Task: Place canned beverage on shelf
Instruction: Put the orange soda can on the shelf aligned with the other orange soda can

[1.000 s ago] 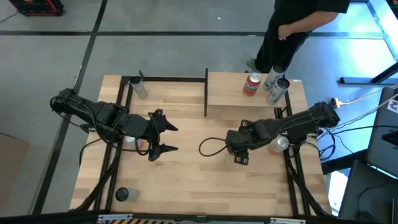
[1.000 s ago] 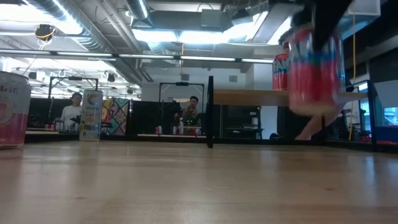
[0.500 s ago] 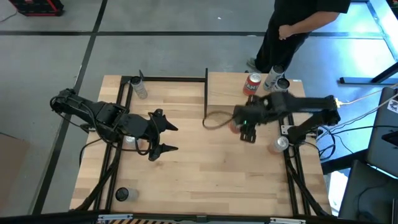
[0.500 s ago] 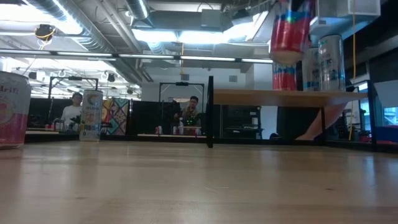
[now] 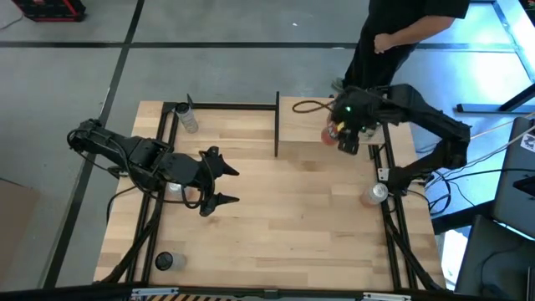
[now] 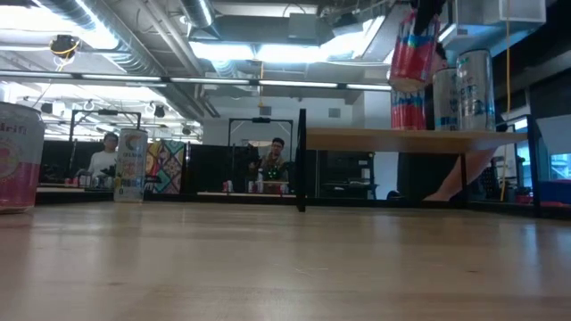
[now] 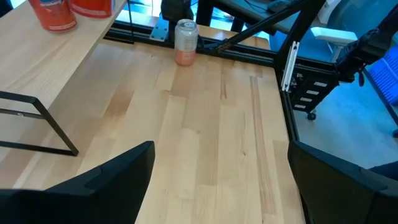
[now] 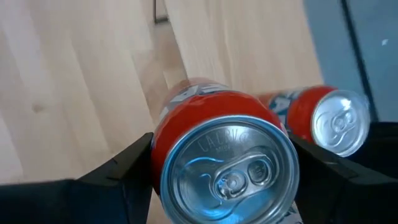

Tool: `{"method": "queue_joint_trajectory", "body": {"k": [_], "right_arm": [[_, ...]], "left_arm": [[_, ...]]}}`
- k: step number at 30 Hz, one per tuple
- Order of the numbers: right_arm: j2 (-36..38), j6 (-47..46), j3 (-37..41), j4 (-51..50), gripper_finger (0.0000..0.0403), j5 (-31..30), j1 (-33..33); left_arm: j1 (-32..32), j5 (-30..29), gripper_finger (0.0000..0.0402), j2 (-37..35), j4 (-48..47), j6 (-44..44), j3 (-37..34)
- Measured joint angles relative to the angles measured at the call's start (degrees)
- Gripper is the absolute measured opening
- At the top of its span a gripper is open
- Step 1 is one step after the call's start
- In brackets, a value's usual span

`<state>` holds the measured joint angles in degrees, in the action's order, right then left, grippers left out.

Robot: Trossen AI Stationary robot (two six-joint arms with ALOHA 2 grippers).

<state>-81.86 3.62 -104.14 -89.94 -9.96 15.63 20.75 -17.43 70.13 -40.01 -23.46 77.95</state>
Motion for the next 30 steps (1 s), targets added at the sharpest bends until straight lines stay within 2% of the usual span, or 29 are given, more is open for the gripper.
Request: {"method": "queue_joint_trajectory", "body": {"k": [3, 14, 18, 23, 30], "right_arm": [[0.0, 3.8, 2.7, -0.1, 0.0274, 2.7, 4.6], [0.0, 13.5, 11.0, 0.2, 0.0274, 3.1, 15.0], [0.0, 15.5, 12.3, 0.5, 0.0274, 3.6, 16.5], [0.1, 16.2, 12.7, 2.9, 0.0274, 7.2, 16.7], [-0.3, 16.3, 12.7, 4.7, 0.0274, 6.7, 16.7]], "left_arm": [[0.0, 0.0, 0.0357, 0.0, 0.0, 0.0, 0.0], [0.0, -1.6, 0.0357, 0.0, 0.2, -0.2, 0.0], [0.0, -1.6, 0.0357, 0.0, 0.2, -0.2, 0.0], [0.0, -1.6, 0.0357, 0.0, 0.3, -0.2, 0.0], [-0.2, -1.7, 0.0357, 0.0, 0.2, -0.2, 0.0]]}}
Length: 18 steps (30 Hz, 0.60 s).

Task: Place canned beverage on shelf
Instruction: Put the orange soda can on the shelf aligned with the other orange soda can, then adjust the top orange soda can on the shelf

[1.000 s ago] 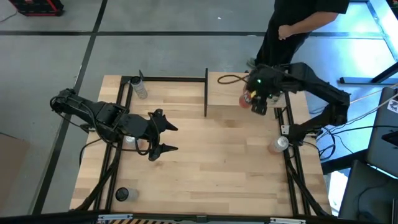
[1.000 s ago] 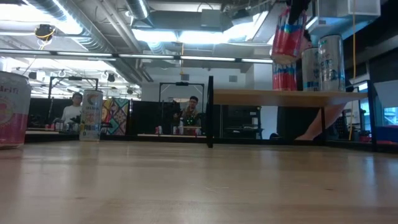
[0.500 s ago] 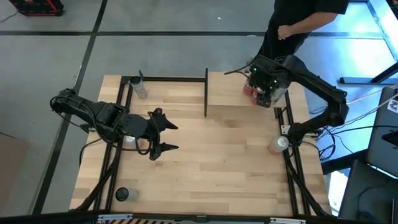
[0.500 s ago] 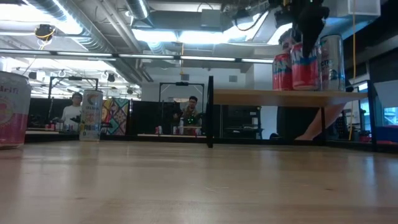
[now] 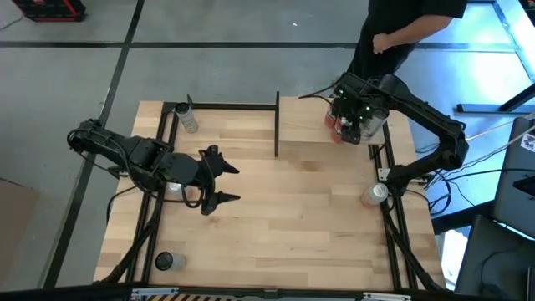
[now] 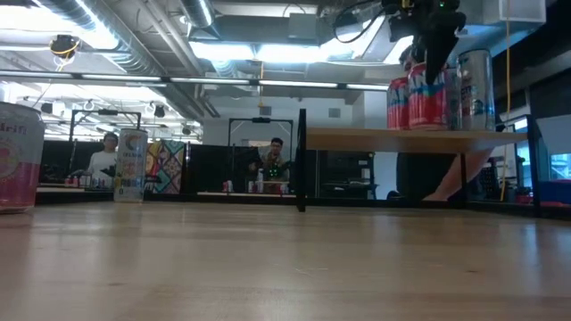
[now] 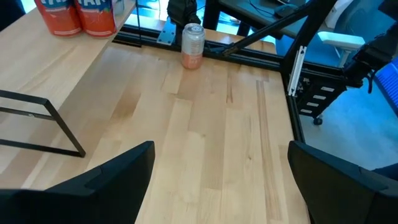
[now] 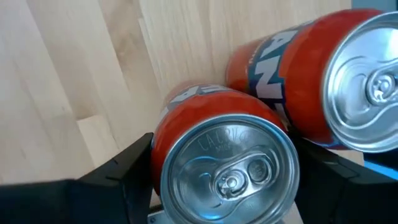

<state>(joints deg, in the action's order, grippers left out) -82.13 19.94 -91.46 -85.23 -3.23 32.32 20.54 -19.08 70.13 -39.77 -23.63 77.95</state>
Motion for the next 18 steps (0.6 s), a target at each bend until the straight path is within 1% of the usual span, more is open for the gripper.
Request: {"method": "queue_joint_trajectory", "body": {"k": [2, 7, 9, 12, 18], "right_arm": [[0.0, 0.0, 0.0, 0.1, 0.0283, -0.7, 0.0], [-0.1, -0.2, 0.1, 1.4, 0.0362, -5.4, 0.0], [-0.1, -0.4, 0.1, 1.2, 0.0384, -7.0, 0.0], [0.1, -0.5, 0.1, 1.2, 0.0391, -6.2, 0.0], [0.2, -1.7, -0.5, 0.0, 0.0374, -6.1, 0.0]], "left_arm": [[0.0, 0.0, 0.0357, 0.0, 0.0, 0.0, 0.0], [0.0, 0.0, 0.0357, 0.0, 0.0, 0.0, 0.0], [0.0, 0.0, 0.0357, 0.0, 0.0, 0.0, 0.0], [0.0, 0.0, 0.0357, 0.0, 0.0, 0.0, 0.0], [0.0, 0.0, 0.0357, 0.0, 0.0, 0.0, 0.0]]}}
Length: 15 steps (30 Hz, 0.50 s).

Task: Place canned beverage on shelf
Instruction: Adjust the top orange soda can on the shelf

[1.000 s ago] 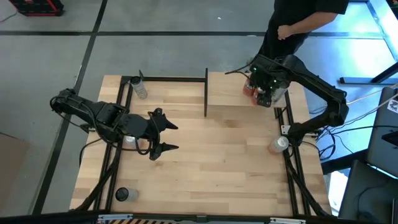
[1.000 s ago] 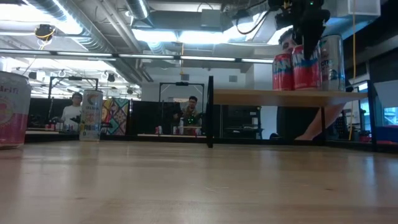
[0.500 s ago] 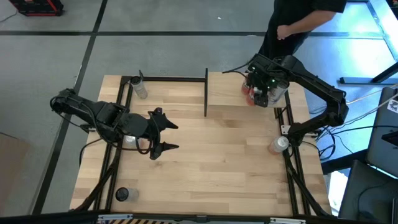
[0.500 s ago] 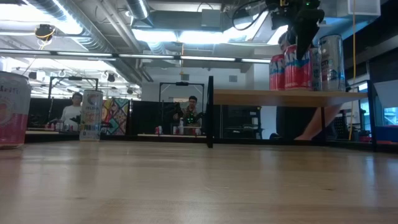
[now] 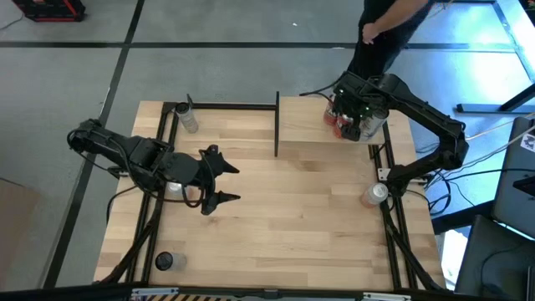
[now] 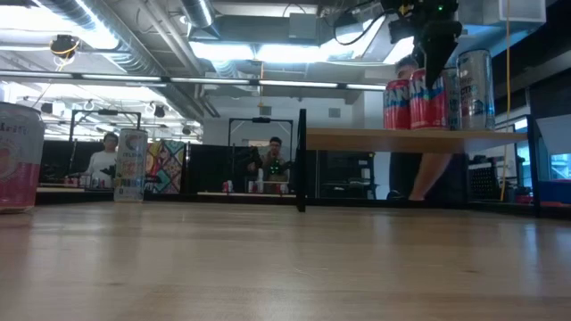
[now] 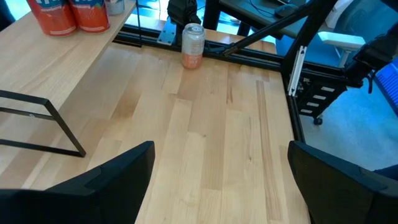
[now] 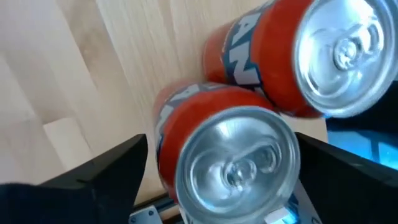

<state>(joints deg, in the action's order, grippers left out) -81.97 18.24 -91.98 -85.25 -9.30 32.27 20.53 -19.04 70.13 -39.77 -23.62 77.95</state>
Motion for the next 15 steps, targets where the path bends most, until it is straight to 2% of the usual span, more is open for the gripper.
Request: {"method": "queue_joint_trajectory", "body": {"k": [10, 15], "right_arm": [[0.1, -1.5, -9.6, -0.8, 0.0369, -0.1, 0.0], [0.1, -1.5, -11.5, 5.9, 0.0369, -0.2, 0.0]], "left_arm": [[0.0, 0.0, 0.0357, 0.0, 0.0, 0.2, 0.0], [0.0, 0.0, 0.0357, 0.0, 0.0, 0.2, 0.0]]}}
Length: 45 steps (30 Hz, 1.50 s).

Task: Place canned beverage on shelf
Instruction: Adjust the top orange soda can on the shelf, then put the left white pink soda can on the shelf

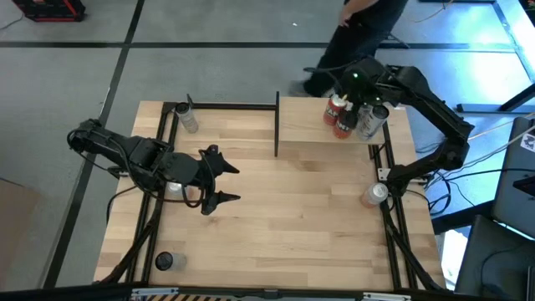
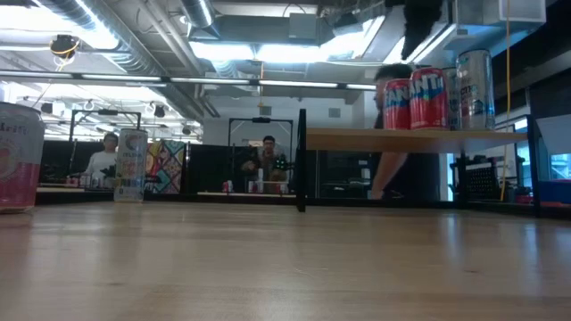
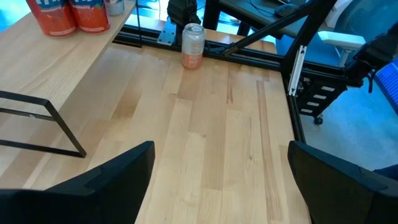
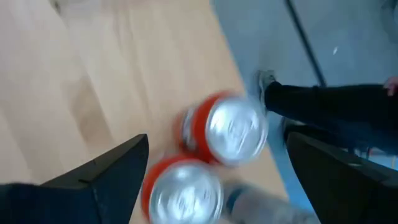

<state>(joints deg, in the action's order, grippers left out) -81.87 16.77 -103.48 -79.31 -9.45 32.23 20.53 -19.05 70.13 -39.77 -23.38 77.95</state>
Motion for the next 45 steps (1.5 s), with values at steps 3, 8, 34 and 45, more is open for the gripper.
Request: {"method": "queue_joint_trajectory", "body": {"k": [3, 8, 34, 45], "right_arm": [[-1.0, 0.0, 0.0, 5.0, 0.0369, -0.2, 0.0], [-5.5, 0.3, 0.0, 9.2, 0.0369, -1.5, 0.0], [-14.0, 5.7, 0.0, 2.6, 0.0369, -18.3, 0.5], [-13.7, 2.9, -1.7, 1.2, 0.0369, -16.5, -0.9]], "left_arm": [[0.0, 0.0, 0.0357, 0.0, 0.0, 0.0, 0.0], [0.0, 0.0, 0.0357, 0.0, 0.0, 0.0, 0.0], [0.0, 0.0, 0.0357, 0.0, 0.0, 0.0, 0.0], [0.0, 0.1, 0.0357, 0.0, 0.0, -0.7, 0.0]]}}
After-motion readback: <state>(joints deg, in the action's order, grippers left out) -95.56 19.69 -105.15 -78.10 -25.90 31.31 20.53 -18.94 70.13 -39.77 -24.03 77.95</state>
